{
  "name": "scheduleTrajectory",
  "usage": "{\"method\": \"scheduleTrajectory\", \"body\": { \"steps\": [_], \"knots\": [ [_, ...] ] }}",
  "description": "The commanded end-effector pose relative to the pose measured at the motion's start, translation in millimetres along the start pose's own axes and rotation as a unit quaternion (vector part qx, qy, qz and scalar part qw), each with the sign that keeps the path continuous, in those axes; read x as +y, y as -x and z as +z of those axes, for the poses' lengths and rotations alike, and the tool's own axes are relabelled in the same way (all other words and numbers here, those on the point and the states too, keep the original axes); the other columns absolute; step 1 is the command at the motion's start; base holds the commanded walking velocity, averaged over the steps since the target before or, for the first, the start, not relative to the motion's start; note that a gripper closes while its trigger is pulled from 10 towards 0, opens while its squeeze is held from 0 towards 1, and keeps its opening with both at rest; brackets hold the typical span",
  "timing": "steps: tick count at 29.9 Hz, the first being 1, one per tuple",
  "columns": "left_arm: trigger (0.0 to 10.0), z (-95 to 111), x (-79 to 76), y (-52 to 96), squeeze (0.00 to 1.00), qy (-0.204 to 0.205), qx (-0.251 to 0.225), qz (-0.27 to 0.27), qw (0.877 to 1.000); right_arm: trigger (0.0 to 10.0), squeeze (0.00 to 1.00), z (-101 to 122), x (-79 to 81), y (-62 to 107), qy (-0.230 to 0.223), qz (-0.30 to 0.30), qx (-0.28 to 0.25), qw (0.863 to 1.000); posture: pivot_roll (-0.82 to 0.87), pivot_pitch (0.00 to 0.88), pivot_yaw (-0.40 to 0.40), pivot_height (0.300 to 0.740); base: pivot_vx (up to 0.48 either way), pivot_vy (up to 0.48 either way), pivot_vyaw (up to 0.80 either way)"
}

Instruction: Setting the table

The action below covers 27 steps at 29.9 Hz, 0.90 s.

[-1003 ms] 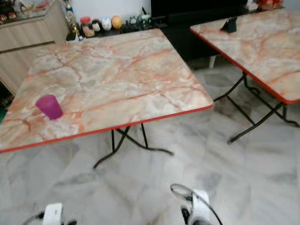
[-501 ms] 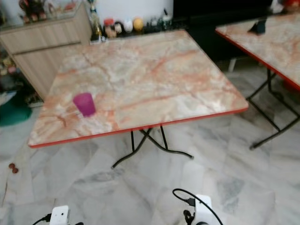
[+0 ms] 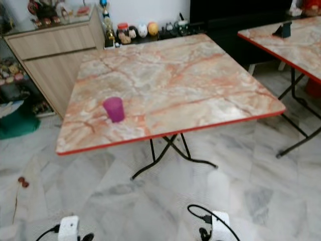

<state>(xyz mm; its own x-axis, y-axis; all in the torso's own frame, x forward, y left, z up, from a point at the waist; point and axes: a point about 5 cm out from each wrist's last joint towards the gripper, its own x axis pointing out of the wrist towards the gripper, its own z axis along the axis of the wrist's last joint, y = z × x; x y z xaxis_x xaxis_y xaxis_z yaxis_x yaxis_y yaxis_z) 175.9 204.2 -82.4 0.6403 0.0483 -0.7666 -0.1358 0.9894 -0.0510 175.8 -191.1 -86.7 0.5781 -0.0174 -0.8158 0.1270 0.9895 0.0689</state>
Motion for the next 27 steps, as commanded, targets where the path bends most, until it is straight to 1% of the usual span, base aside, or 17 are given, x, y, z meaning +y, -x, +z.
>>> {"method": "scheduleTrajectory", "body": {
  "steps": [1, 5, 10, 13, 20, 27],
  "knots": [
    [10.0, -1.8, 3.9, 0.9, 0.0, -0.012, 0.005, 0.006, 1.0, 10.0, 0.0, 0.2, 2.6, -0.4, 0.002, 0.004, 0.001, 1.0, -0.07, 0.0, 0.08, 0.74, 0.0, 0.0, 0.0],
    [10.0, -1.2, 5.5, 1.1, 0.0, -0.011, 0.002, 0.007, 1.0, 10.0, 0.0, 0.4, 2.5, -0.4, 0.002, 0.004, 0.001, 1.0, -0.06, 0.0, 0.077, 0.74, 0.0, 0.0, 0.0],
    [10.0, -5.0, 24.2, 6.3, 0.0, -0.004, 0.001, 0.013, 1.0, 10.0, 0.0, 1.5, 2.5, -0.6, -0.005, 0.003, -0.002, 1.0, -0.06, 0.0, 0.077, 0.74, 0.0, 0.0, 0.0],
    [10.0, -6.2, 28.8, 7.7, 0.0, -0.005, 0.003, 0.015, 1.0, 10.0, 0.0, 2.1, 2.6, -0.7, -0.008, 0.003, -0.004, 1.0, -0.06, 0.0, 0.077, 0.74, 0.0, 0.0, 0.0],
    [10.0, -10.9, 29.6, 9.5, 0.0, -0.005, 0.006, 0.011, 1.0, 10.0, 0.0, 2.0, 2.2, -0.6, -0.005, 0.002, -0.003, 1.0, -0.07, 0.0, 0.078, 0.74, 0.0, 0.0, 0.0],
    [10.0, -11.9, 25.1, 9.1, 0.0, -0.005, 0.003, 0.004, 1.0, 10.0, 0.0, 1.2, 2.1, -0.5, 0.0, 0.002, -0.001, 1.0, -0.07, 0.0, 0.077, 0.74, 0.0, 0.0, 0.0]
  ]
}}
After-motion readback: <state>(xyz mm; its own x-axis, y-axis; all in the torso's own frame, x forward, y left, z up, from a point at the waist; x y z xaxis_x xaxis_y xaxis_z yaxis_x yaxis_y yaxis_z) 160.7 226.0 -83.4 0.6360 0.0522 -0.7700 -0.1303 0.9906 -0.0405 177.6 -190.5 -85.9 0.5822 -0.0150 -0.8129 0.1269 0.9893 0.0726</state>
